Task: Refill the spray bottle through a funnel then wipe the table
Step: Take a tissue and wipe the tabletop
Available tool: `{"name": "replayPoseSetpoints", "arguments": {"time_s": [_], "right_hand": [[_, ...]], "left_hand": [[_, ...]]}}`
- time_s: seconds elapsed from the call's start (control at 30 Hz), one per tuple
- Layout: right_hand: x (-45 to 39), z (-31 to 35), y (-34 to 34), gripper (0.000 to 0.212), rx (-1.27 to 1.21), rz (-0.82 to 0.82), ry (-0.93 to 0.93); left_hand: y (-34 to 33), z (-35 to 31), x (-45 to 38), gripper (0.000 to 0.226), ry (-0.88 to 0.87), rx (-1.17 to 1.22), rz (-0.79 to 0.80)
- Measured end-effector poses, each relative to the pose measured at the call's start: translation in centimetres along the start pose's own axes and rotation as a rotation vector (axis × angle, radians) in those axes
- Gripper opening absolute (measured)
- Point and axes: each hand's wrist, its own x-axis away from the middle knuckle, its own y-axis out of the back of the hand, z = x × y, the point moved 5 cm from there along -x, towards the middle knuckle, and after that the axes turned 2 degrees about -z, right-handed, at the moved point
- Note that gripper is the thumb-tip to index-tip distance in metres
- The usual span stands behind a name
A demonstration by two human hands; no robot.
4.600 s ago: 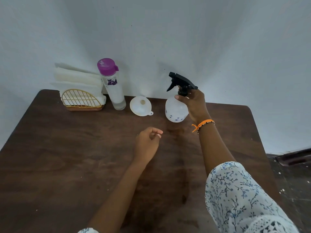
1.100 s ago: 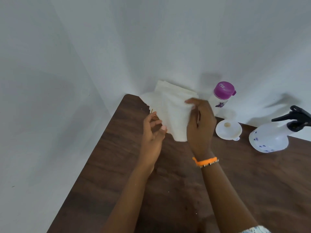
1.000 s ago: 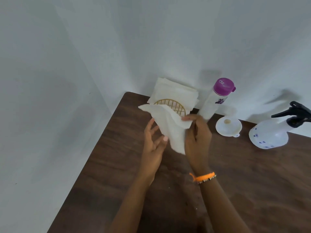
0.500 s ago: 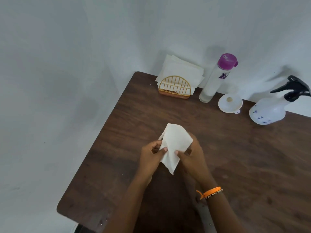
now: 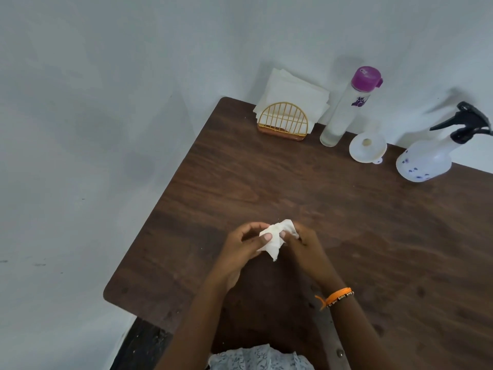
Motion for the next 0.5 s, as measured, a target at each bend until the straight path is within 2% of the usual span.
{"name": "replayPoseSetpoints", "arguments": {"time_s": [0.07, 0.13, 0.2, 0.33, 0.43, 0.5], "right_hand": [[0.4, -0.6, -0.8, 0.012, -0.106, -0.012, -0.069], [1.1, -1.1, -1.2, 0.016, -0.173, -0.169, -0.141], [1.8, -1.2, -1.6, 0.025, -0.137, -0.294, -0.119], [2.0, -1.6, -2.9, 0.038, -0.010, -0.216, -0.109], [0.6, -1.5, -1.7, 0.025, 0.049, -0.221, -0.083], [-1.2, -1.4, 0.1, 0.016, 0.194, -0.340, -0.063]], "left_hand": [[0.0, 0.4, 0.2, 0.017, 0.025, 0.041, 0.009], [0.2, 0.6, 0.2, 0.017, -0.012, 0.035, -0.059], [0.6, 0.7, 0.1, 0.014, -0.055, -0.008, -0.153], [1.4, 0.9, -0.6, 0.014, -0.042, -0.086, -0.298], [1.2, 1.0, -1.0, 0.015, 0.001, -0.078, -0.181], [1.2, 1.0, -1.2, 0.023, -0.025, -0.171, -0.124]]}}
